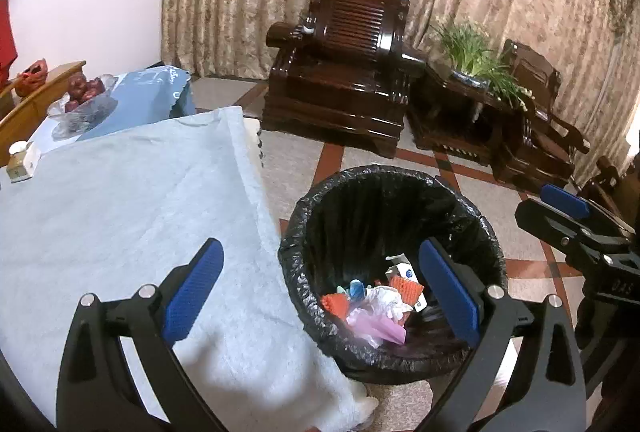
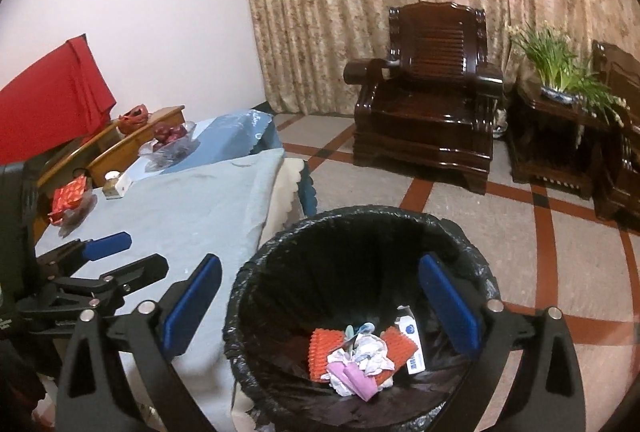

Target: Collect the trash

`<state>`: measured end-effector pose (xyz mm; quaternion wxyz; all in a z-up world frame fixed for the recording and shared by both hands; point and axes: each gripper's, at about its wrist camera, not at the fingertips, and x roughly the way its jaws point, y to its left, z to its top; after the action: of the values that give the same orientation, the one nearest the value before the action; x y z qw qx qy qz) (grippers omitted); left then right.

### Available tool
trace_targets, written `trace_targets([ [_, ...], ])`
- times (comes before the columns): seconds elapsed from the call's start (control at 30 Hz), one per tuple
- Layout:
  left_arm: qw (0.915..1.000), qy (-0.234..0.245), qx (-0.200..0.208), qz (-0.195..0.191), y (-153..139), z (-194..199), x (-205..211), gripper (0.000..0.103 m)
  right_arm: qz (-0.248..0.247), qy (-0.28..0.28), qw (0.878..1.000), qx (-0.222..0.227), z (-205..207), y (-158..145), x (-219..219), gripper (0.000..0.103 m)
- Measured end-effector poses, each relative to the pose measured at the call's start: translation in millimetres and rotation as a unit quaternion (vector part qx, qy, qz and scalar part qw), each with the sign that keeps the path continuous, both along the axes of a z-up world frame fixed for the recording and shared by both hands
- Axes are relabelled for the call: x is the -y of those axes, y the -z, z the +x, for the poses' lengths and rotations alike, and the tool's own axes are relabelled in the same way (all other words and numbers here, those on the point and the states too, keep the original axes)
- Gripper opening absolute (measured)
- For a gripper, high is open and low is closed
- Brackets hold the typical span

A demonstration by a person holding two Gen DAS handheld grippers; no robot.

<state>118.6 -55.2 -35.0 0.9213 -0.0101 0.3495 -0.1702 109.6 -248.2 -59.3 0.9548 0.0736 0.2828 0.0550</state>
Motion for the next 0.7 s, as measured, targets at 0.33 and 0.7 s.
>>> trace_targets([
  [0.33,0.9994,-0.018,0.028,0.001,-26,-24,-14,0.096,-0.009,-0.024,1.000,0.018,-15,-16,-18,0.097],
  [0.7,0.9977,-0.034,0.058,0.000,-47,-37,-23,0.096,-0.016,-0.038,0.999,0.034,-20,-31,-34,0.097],
])
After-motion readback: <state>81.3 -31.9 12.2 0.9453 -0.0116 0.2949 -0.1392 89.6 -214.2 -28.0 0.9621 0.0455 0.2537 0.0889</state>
